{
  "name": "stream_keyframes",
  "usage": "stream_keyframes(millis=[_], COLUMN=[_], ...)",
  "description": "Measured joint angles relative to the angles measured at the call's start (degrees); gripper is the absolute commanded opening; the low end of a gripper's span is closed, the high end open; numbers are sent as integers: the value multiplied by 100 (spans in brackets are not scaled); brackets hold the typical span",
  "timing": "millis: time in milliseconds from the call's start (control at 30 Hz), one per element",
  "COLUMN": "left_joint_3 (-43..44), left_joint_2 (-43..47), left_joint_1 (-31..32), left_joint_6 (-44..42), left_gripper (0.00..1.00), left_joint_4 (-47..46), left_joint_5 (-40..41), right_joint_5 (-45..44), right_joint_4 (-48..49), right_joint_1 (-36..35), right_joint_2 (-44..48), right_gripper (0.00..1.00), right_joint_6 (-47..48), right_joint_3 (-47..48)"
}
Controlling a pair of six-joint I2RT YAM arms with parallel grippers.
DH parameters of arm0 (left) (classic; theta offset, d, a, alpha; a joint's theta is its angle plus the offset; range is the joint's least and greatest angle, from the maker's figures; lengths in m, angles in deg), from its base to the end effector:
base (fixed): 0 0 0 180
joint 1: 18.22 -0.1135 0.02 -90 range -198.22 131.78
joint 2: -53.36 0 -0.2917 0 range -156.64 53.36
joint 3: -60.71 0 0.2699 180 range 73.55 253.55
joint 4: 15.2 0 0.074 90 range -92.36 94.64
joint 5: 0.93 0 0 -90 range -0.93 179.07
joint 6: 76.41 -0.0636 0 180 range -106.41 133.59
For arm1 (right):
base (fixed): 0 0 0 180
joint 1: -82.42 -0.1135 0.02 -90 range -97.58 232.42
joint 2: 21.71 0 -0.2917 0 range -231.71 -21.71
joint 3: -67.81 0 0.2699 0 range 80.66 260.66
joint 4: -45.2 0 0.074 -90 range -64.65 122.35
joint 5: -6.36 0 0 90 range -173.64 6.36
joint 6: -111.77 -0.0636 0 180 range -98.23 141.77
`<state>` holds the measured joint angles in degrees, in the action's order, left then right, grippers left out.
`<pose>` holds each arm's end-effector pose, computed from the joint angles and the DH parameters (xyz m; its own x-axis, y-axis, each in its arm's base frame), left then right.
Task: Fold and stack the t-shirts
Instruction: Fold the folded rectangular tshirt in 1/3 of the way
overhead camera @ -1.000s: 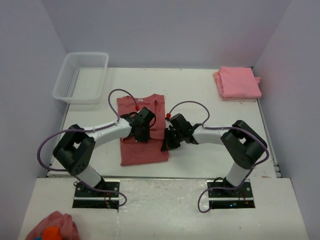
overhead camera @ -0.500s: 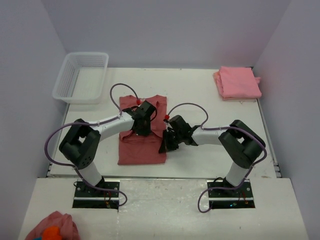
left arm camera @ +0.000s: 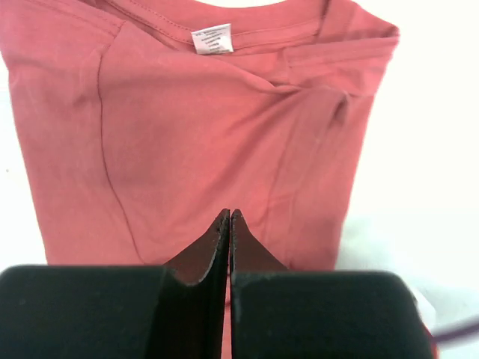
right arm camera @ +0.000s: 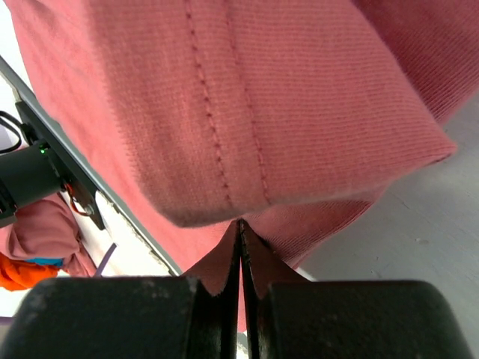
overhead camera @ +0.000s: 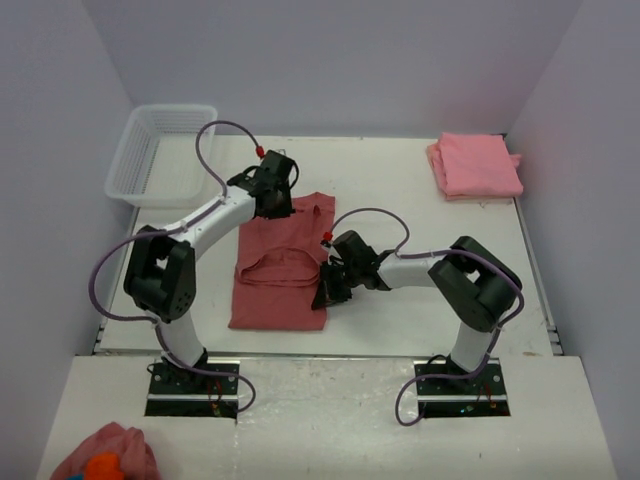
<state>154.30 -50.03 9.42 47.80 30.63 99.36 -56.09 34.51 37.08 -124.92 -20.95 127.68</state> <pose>0.3867 -0.1897 0.2386 -0.8111 -0.1997 -0.5498 -0.1075 0.9748 -0.1955 0.2318 0.2764 0.1067 -0.9753 -0.1312 -0.1776 -0.2177 0.7064 0.6735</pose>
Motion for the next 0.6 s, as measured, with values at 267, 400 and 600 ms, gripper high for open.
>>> stream_keyframes(millis=[267,400,600], left_joint_3=[-1014,-1838,-2852], left_joint_2=[1672,2511,3025], left_joint_1=[452,804,887], left_joint_6=[50,238,577], left_gripper=[0,0,0], left_joint_4=[372,577,776], left_joint_5=[-72,-129,-177], right_joint_5=[-24,-518,-1207], right_joint_4=[-22,-295,-1574], right_joint_1=[-24,-223,-380], right_joint_2=[15,407,1141], right_gripper=[8,24,26], right_joint_6=[-46,-33,208], right_joint_3=[20,-61,-96])
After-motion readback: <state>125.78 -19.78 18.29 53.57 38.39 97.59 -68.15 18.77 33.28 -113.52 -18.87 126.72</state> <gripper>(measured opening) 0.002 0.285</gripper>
